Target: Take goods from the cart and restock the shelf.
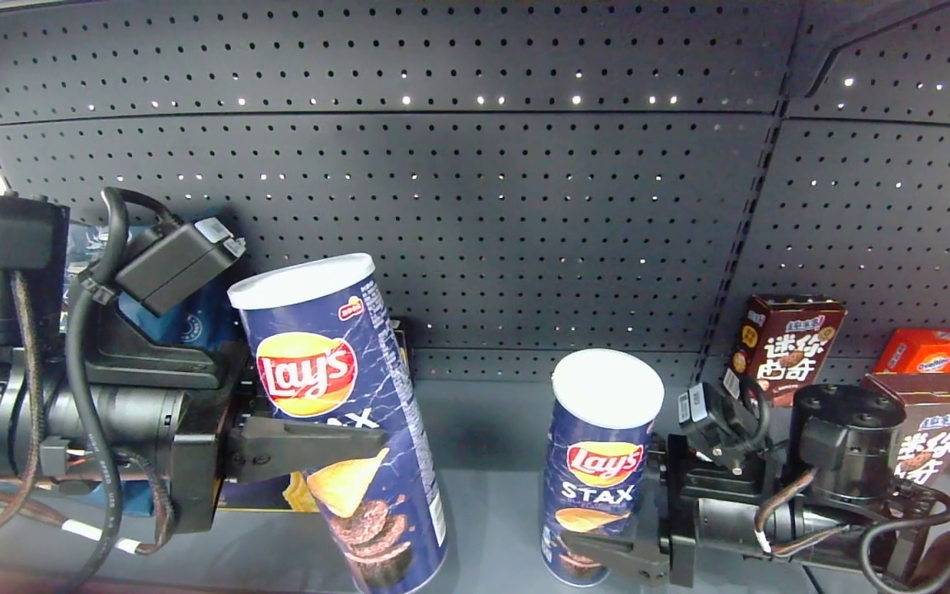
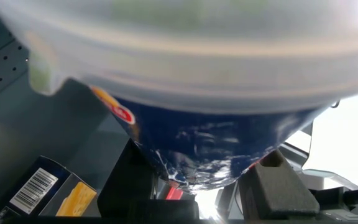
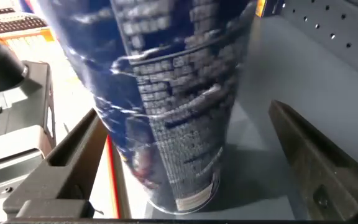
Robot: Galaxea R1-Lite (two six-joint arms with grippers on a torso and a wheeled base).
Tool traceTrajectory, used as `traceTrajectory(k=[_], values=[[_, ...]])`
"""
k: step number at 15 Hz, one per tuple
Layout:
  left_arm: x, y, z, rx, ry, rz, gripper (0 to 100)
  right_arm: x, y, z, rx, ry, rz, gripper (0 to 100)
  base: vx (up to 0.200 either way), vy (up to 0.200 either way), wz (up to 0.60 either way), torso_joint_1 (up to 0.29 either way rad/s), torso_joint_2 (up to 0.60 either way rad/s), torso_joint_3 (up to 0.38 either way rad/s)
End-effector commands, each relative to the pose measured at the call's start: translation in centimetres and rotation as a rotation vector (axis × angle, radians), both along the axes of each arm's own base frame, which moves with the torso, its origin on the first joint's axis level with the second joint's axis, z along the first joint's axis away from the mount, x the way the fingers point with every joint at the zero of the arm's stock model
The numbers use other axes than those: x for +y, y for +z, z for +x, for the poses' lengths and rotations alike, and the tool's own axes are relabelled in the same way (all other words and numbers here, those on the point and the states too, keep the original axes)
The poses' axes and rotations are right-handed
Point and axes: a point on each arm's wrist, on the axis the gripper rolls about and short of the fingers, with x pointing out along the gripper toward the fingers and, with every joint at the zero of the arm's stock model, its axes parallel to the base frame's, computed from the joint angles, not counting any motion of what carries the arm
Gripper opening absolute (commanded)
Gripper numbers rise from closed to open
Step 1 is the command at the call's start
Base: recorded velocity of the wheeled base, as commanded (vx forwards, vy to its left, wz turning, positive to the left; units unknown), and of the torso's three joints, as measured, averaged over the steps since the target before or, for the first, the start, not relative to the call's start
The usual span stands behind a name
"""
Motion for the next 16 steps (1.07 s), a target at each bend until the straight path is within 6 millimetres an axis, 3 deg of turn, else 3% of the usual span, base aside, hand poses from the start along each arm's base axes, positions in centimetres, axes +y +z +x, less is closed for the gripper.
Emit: traceTrajectory(k=[1, 4, 8, 10, 11, 13, 16], values=[[0.0, 0.0, 0.0, 0.001, -0.002, 0.000, 0, -0.6, 0.7, -0.9, -0.018, 0.002, 0.012, 100, 0.000, 0.000, 0.00, 0.000, 0.00, 0.000], [-0.1, 0.0, 0.0, 0.001, -0.005, 0.000, 0, -1.9, 1.7, -2.8, -0.040, -0.003, 0.028, 100, 0.000, 0.000, 0.00, 0.000, 0.00, 0.000], [0.0, -0.1, -0.1, 0.003, -0.006, 0.000, 0, -6.1, 4.3, -6.2, -0.145, -0.108, 0.089, 100, 0.000, 0.000, 0.00, 0.000, 0.00, 0.000], [0.0, -0.2, -0.1, 0.006, -0.006, 0.002, 0, -6.9, 5.3, -6.8, -0.179, -0.136, 0.105, 100, 0.000, 0.000, 0.00, 0.000, 0.00, 0.000], [0.0, -0.4, -0.1, 0.013, -0.006, 0.004, 0, -8.3, 7.6, -7.7, -0.225, -0.275, 0.115, 100, 0.000, 0.000, 0.00, 0.000, 0.00, 0.000], [0.1, -0.8, -0.3, 0.026, -0.004, 0.009, 0, -9.2, 8.8, -8.9, -0.226, -0.508, 0.092, 100, 0.000, 0.000, 0.00, 0.000, 0.00, 0.000], [0.1, -0.7, -0.3, 0.018, -0.005, 0.005, 0, -11.4, 8.4, -11.2, -0.217, -0.832, 0.048, 100, 0.000, 0.000, 0.00, 0.000, 0.00, 0.000]])
